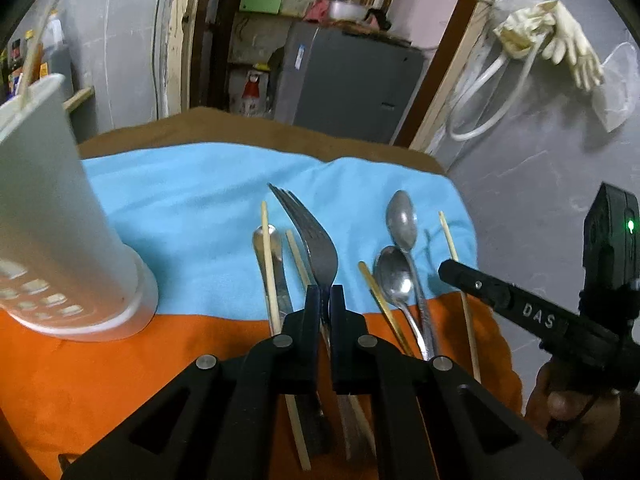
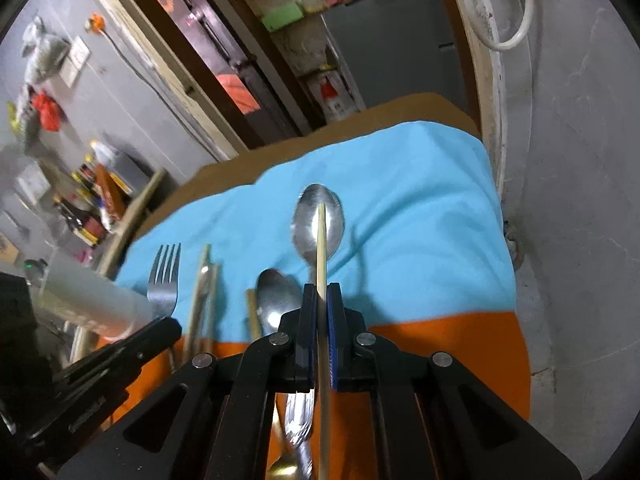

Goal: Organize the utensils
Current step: 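Grasp the silver fork with the left tool while the right tool grasps a chopstick, then lower the fork into the white caddy with the left tool while the right drops its chopstick in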

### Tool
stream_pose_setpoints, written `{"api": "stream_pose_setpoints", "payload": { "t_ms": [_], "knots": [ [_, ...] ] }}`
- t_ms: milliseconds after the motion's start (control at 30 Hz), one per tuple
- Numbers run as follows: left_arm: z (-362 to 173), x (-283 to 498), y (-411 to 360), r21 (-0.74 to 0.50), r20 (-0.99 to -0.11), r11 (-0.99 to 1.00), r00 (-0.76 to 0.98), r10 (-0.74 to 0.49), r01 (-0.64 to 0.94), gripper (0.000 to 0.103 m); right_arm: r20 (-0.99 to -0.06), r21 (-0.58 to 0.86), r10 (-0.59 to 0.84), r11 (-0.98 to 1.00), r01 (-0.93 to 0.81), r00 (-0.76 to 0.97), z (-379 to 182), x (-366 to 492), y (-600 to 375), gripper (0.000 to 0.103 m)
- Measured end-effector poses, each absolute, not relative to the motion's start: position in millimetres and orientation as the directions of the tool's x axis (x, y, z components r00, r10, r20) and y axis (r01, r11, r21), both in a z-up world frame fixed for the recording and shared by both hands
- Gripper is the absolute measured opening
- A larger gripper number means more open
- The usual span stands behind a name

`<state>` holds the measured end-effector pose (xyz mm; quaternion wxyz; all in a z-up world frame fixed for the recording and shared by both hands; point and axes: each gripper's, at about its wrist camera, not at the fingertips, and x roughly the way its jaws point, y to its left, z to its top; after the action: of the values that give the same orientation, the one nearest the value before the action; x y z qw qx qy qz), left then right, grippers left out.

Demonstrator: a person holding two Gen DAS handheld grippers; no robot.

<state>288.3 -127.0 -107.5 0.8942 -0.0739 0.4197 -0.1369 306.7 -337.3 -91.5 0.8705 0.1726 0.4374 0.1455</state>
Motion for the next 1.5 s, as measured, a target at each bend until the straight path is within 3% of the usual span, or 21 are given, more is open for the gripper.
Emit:
{"api": "stream_pose_setpoints", "payload": {
  "t_ms": [367, 800, 1267, 1500],
  "knots": [
    [-76.5, 257.0, -125.7, -0.206, -0.611, 0.956, 0.736, -0.292, 0.209, 0.000, -0.583, 0.451, 0.457, 0.870, -0.201, 0.672, -65.0, 258.1, -321.0, 0.003],
    [-16.1, 213.2, -103.7, -0.151, -0.414, 0.962, 0.869, -0.270, 0.227, 0.000, -0.283, 0.424, 0.489, 0.836, -0.349, 0.825, 21.0, 243.8, -294.8, 0.003],
    [43.8, 200.0, 17.5, -0.206, -0.280, 0.975, 0.950, -0.138, 0.081, 0.000, -0.047, 0.388, 0.622, 0.732, -0.560, 0.782, 83.6, 260.7, -198.2, 0.003],
    [39.8, 216.3, 87.3, -0.239, -0.229, 0.971, 0.972, -0.051, -0.005, 0.000, 0.054, 0.387, 0.648, 0.688, -0.614, 0.760, 86.2, 283.6, -155.3, 0.003]
  ]
}}
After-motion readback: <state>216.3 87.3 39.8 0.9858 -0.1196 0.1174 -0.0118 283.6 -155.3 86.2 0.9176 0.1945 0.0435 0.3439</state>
